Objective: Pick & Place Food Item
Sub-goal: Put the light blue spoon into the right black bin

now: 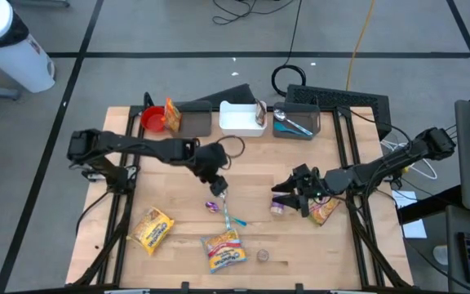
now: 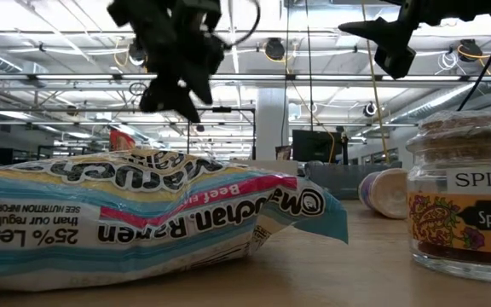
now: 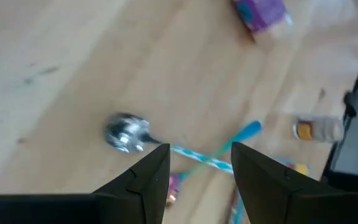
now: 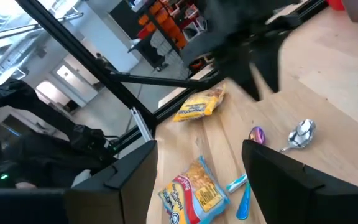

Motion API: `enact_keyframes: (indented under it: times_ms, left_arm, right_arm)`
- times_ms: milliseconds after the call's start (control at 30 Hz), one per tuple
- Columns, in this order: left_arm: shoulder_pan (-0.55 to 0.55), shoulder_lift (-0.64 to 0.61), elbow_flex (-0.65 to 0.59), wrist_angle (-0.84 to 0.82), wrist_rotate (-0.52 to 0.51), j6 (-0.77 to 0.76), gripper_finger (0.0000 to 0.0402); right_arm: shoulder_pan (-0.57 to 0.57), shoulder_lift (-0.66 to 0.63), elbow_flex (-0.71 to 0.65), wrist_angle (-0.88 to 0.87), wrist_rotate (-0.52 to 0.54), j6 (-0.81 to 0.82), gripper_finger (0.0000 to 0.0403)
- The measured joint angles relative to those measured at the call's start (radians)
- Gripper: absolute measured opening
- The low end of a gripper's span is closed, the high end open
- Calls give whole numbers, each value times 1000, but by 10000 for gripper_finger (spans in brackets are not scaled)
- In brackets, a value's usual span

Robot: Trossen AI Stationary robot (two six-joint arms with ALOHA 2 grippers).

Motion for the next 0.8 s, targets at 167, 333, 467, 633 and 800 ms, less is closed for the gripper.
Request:
enact_keyframes:
  times_ms: [167,333,467,633,800]
  left_arm:
    - [92,0,-88,8,86,28,177]
    - [131,-1,-183,71,136,47,177]
    - [135,-1,-261,209,173,31,177]
    - [134,5,-332,366,170,-13,177]
    - [135,22,-359,415,152,-38,177]
  right_arm:
    - [0,0,0,0,1,0,226]
    - [0,0,0,0,8,0,225]
    - [-1,0,0,0,11,0,226]
    - [-3,0,0,6,62,-1,220]
    - [-20,0,0,15,61,-2,220]
